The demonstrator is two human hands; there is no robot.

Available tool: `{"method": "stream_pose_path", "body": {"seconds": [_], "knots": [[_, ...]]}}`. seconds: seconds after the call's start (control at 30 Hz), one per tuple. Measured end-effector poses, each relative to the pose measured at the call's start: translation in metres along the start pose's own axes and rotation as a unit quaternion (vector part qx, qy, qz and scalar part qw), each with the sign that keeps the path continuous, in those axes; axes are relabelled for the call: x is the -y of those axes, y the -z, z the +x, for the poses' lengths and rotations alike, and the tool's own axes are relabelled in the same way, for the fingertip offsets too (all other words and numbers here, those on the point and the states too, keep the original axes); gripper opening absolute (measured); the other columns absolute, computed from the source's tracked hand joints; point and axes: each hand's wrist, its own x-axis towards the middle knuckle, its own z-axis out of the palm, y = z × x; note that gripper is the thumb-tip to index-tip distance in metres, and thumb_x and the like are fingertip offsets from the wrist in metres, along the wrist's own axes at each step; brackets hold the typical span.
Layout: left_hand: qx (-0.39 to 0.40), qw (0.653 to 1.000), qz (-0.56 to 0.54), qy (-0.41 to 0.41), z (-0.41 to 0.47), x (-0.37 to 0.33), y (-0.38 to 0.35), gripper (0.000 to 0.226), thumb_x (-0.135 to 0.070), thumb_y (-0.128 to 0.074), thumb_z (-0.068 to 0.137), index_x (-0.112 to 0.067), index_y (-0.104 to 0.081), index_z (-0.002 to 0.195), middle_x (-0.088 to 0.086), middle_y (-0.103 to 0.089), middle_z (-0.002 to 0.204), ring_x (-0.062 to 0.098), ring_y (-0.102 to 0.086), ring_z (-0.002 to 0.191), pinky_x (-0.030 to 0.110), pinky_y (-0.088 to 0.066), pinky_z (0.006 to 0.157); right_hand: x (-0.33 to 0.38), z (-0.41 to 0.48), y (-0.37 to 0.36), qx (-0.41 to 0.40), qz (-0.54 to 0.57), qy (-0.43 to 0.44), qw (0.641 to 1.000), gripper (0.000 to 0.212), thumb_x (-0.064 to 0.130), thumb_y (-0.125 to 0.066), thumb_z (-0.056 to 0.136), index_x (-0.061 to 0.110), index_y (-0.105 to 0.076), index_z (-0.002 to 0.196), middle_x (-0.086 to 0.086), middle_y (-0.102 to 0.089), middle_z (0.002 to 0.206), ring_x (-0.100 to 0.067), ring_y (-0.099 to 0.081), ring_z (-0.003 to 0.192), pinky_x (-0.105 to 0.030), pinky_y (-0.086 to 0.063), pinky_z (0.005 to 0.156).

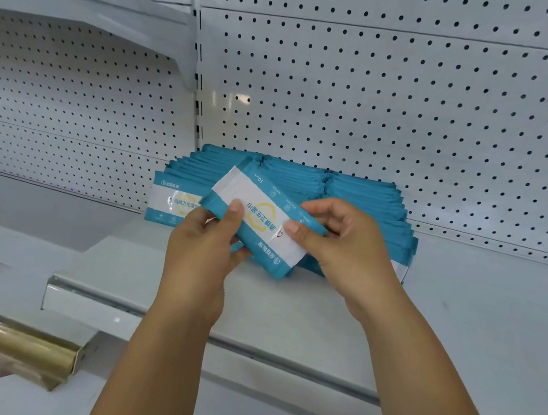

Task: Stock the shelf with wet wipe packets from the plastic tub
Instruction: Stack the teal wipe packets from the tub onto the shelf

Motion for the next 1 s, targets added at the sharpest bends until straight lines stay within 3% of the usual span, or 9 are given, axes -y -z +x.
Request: {"method": "stream_pose_path", "body": {"seconds": [0.13,0.23,0.3,0.37,0.47,0.57,0.67,0.8,1.0], "knots": [[-0.003,0.998,0.043,-0.055,-0.002,-0.007,0.005,0.02,-0.022,-0.069,0.094,-0.009,-0.07,0.109,0.003,-0.079,0.094,0.017,-0.075,0.091,0.031,-0.063,0.077,0.005,-0.004,-0.007,0.038,0.017,-0.016,0.999,0.025,0.028,-0.082,0.082,0.02,-0.068,0.101,0.003,-0.076,0.089,-0.005,-0.071,0.076,-0.015,-0.051,0.063],[0.008,0.997,0.063,-0.046,-0.002,-0.009,0.008,0.037,-0.028,-0.076,0.086,-0.007,-0.068,0.116,0.004,-0.079,0.095,0.019,-0.076,0.092,0.04,-0.06,0.088,0.007,-0.006,-0.014,0.062,0.041,-0.015,0.997,0.022,0.023,-0.077,0.087,0.017,-0.069,0.106,-0.002,-0.077,0.089,-0.014,-0.075,0.08,-0.026,-0.06,0.07],[0.025,0.995,0.088,-0.03,-0.001,-0.011,0.012,0.04,-0.03,-0.077,0.083,-0.008,-0.067,0.115,0.003,-0.079,0.094,0.019,-0.076,0.094,0.042,-0.058,0.092,0.006,-0.004,-0.018,0.047,0.033,-0.008,0.998,0.019,0.02,-0.076,0.089,0.013,-0.069,0.105,-0.004,-0.077,0.091,-0.016,-0.074,0.08,-0.023,-0.057,0.066],[0.045,0.992,0.117,-0.024,0.0,-0.013,0.017,0.029,-0.022,-0.076,0.085,-0.011,-0.068,0.11,0.003,-0.079,0.093,0.017,-0.076,0.091,0.038,-0.06,0.087,0.004,-0.002,-0.022,0.041,0.036,-0.016,0.998,0.017,0.019,-0.075,0.09,0.011,-0.067,0.103,-0.005,-0.077,0.093,-0.015,-0.074,0.082,-0.021,-0.056,0.065],[0.04,0.981,0.165,-0.094,0.007,-0.021,0.033,0.014,-0.009,-0.071,0.092,-0.018,-0.072,0.103,0.0,-0.079,0.093,0.014,-0.075,0.085,0.03,-0.06,0.076,0.001,0.002,-0.032,0.042,0.026,-0.014,0.999,0.018,0.019,-0.079,0.086,0.012,-0.066,0.096,-0.007,-0.076,0.092,-0.021,-0.073,0.088,-0.034,-0.06,0.082],[0.035,0.929,0.313,-0.196,0.023,-0.035,0.054,0.021,-0.006,-0.067,0.095,-0.025,-0.073,0.101,-0.01,-0.076,0.094,0.003,-0.069,0.085,0.021,-0.054,0.077,0.001,0.005,-0.038,0.007,-0.059,0.046,0.997,0.022,0.024,-0.083,0.082,0.016,-0.066,0.094,0.0,-0.071,0.091,-0.006,-0.066,0.08,-0.014,-0.052,0.075],[0.047,0.849,0.477,-0.223,0.046,-0.049,0.073,0.021,-0.008,-0.066,0.095,-0.027,-0.07,0.101,-0.009,-0.07,0.097,0.0,-0.062,0.084,0.012,-0.043,0.071,0.0,0.011,-0.039,-0.02,-0.143,0.083,0.986,0.023,0.024,-0.083,0.081,0.019,-0.066,0.095,0.007,-0.066,0.096,-0.002,-0.06,0.083,-0.003,-0.042,0.072],[0.1,0.777,0.595,-0.18,0.08,-0.06,0.081,0.018,-0.014,-0.064,0.098,-0.03,-0.066,0.106,-0.002,-0.065,0.109,0.014,-0.059,0.095,0.014,-0.04,0.071,-0.009,0.024,-0.042,-0.027,-0.311,0.12,0.942,0.035,0.028,-0.084,0.079,0.022,-0.065,0.108,0.004,-0.057,0.112,-0.016,-0.048,0.115,-0.023,-0.035,0.089],[0.165,0.744,0.632,-0.143,0.11,-0.066,0.077,0.022,-0.016,-0.067,0.096,-0.028,-0.068,0.115,-0.004,-0.061,0.112,0.014,-0.058,0.101,0.006,-0.036,0.072,-0.016,0.032,-0.048,0.013,-0.471,0.121,0.874,0.07,0.045,-0.081,0.077,0.029,-0.049,0.138,0.008,-0.04,0.138,-0.016,-0.025,0.133,-0.031,-0.018,0.098]]}}
